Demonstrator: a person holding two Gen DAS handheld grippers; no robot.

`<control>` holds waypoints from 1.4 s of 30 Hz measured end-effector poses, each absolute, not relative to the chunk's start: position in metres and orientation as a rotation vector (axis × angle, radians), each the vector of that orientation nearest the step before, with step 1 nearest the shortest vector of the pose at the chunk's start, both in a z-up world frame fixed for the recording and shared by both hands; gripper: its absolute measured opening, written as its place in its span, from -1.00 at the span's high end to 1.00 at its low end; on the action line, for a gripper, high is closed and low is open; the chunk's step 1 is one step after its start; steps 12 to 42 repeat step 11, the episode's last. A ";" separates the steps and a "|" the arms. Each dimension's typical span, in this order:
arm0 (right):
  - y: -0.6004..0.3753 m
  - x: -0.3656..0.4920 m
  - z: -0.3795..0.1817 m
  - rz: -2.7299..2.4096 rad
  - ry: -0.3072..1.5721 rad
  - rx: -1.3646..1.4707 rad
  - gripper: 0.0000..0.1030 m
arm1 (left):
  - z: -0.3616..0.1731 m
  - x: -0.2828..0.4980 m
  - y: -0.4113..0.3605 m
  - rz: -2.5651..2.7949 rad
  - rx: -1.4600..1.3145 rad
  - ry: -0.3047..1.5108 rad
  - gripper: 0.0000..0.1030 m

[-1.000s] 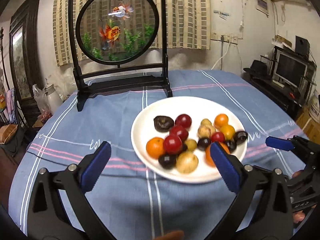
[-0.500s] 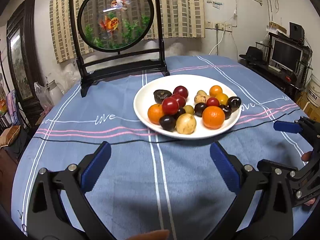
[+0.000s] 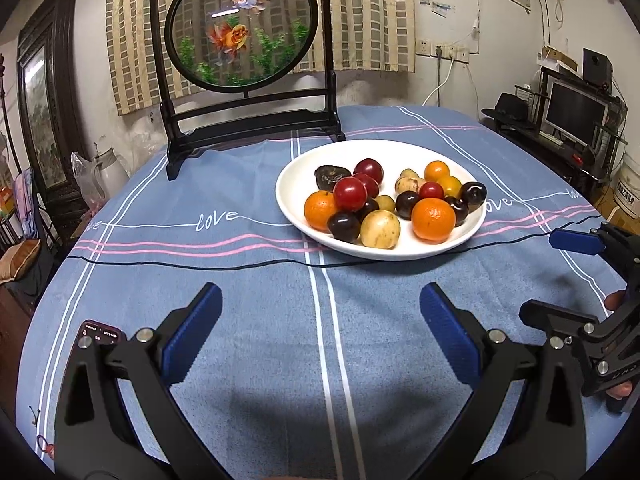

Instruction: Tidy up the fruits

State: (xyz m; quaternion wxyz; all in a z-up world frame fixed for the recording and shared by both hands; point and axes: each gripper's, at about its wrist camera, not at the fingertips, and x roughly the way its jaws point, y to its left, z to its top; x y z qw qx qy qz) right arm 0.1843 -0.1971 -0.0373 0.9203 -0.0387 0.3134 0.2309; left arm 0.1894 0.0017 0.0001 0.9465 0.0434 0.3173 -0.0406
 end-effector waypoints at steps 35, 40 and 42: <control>-0.196 0.184 -0.039 0.474 0.647 -0.089 -0.95 | -0.004 0.189 -0.001 -0.069 0.117 0.650 -0.96; -0.196 0.184 -0.039 0.474 0.647 -0.089 -0.95 | -0.004 0.189 -0.001 -0.069 0.117 0.650 -0.96; -0.196 0.184 -0.039 0.474 0.647 -0.089 -0.95 | -0.004 0.189 -0.001 -0.069 0.117 0.650 -0.96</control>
